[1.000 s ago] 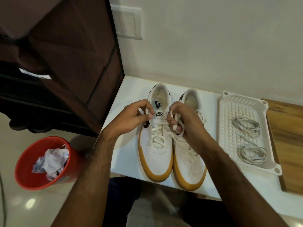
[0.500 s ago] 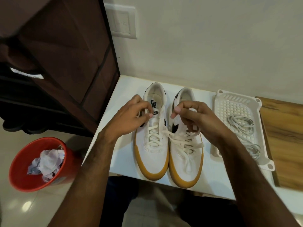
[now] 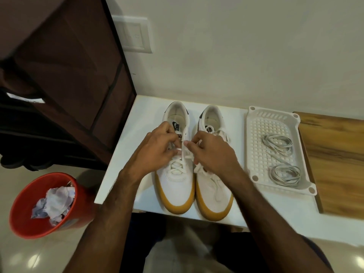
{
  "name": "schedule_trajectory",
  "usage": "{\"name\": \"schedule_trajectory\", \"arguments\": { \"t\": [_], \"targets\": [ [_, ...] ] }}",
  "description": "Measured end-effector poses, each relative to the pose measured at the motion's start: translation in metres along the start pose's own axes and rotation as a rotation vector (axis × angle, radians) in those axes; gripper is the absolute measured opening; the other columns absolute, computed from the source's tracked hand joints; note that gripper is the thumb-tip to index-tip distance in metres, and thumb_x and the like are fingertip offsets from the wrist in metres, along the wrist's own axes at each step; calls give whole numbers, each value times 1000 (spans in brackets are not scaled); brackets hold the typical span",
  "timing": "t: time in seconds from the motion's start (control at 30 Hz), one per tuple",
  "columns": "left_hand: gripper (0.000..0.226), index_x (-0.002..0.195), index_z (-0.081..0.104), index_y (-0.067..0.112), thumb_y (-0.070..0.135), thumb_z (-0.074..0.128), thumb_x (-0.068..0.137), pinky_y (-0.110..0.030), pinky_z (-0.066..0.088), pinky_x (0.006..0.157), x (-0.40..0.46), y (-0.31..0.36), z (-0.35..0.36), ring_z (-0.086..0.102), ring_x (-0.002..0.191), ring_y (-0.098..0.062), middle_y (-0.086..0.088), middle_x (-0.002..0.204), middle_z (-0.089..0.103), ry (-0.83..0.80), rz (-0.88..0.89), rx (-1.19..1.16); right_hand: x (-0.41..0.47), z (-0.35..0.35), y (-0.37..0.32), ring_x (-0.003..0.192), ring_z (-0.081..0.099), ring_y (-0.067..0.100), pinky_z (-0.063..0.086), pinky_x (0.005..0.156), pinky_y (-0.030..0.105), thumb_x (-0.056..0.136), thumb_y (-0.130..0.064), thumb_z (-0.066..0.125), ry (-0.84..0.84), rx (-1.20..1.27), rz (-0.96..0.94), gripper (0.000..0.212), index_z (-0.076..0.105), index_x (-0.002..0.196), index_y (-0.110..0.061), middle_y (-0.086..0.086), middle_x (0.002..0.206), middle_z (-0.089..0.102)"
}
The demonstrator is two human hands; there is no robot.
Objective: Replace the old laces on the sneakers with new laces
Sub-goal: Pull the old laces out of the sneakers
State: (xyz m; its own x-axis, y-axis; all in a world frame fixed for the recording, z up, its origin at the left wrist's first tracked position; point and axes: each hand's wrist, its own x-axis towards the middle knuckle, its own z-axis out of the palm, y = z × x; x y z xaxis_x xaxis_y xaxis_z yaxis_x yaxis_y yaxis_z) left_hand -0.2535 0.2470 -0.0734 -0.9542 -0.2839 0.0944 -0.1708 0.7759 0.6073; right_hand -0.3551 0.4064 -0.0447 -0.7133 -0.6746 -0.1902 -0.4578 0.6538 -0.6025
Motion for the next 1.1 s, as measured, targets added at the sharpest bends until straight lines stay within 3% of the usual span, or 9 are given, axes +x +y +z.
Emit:
{"name": "schedule_trajectory", "arguments": {
  "t": [0.1, 0.23, 0.4, 0.47, 0.57, 0.67, 0.83, 1.0, 1.1],
  "targets": [
    [16, 81, 65, 17, 7, 77, 86, -16, 48, 80, -3, -4, 0, 60, 95, -5, 6, 110, 54, 34, 8, -148, 6, 11, -8, 80, 61, 11, 50, 69, 31, 97, -66, 47, 89, -204, -19, 45, 64, 97, -24, -10, 84, 65],
    [20, 79, 59, 16, 5, 71, 90, -13, 49, 91, -6, -6, -2, 58, 111, -2, 8, 122, 54, 142, -51, -262, 18, 11, -7, 80, 65, 17, 52, 68, 32, 97, -61, 50, 91, -164, -5, 41, 63, 91, -22, -5, 83, 68],
    [12, 84, 59, 9, 5, 63, 95, -31, 53, 91, -8, -18, -11, 67, 105, -29, -7, 109, 67, 88, -320, -758, 22, 15, -5, 74, 63, 18, 49, 64, 31, 98, -53, 48, 150, -185, 6, 36, 61, 84, -22, -4, 77, 66],
    [7, 89, 60, 15, 17, 64, 95, -33, 51, 89, -10, -22, -12, 65, 101, -24, -3, 105, 67, 25, -308, -624, 21, 17, -5, 73, 62, 17, 45, 62, 29, 99, -52, 47, 169, -206, -10, 35, 60, 83, -24, -5, 75, 65],
    [15, 109, 59, 31, 27, 66, 96, -18, 49, 83, -9, -15, -6, 58, 102, -3, 15, 111, 52, 22, -138, -239, 21, 15, -4, 74, 61, 16, 43, 62, 29, 101, -55, 45, 165, -218, -28, 37, 62, 89, -25, -6, 79, 66],
    [30, 121, 63, 26, 28, 72, 92, -19, 54, 83, 2, -6, 0, 58, 100, -6, 13, 111, 48, 69, 5, -32, 19, 14, -3, 77, 64, 17, 51, 66, 31, 101, -56, 45, 164, -210, -41, 38, 65, 96, -24, -5, 82, 68],
    [8, 93, 71, 17, 22, 76, 89, -30, 56, 74, 7, -6, -1, 60, 87, -12, 6, 99, 53, 142, 47, 27, 20, 17, -4, 77, 64, 17, 53, 67, 33, 101, -58, 44, 183, -237, -35, 40, 63, 93, -24, -4, 82, 68],
    [28, 112, 72, 19, 28, 78, 86, -16, 51, 77, 7, -9, 1, 58, 95, -12, 6, 108, 49, 43, -25, 31, 20, 15, -6, 77, 63, 16, 48, 66, 30, 101, -56, 45, 167, -221, -21, 37, 64, 94, -24, -6, 81, 66],
    [22, 108, 72, 19, 25, 78, 88, -29, 58, 79, 8, -5, 7, 59, 93, -15, 3, 107, 50, 57, 13, 82, 17, 15, -7, 76, 62, 17, 44, 64, 29, 101, -54, 44, 168, -231, -24, 37, 63, 95, -24, -7, 79, 63]
  ]
}}
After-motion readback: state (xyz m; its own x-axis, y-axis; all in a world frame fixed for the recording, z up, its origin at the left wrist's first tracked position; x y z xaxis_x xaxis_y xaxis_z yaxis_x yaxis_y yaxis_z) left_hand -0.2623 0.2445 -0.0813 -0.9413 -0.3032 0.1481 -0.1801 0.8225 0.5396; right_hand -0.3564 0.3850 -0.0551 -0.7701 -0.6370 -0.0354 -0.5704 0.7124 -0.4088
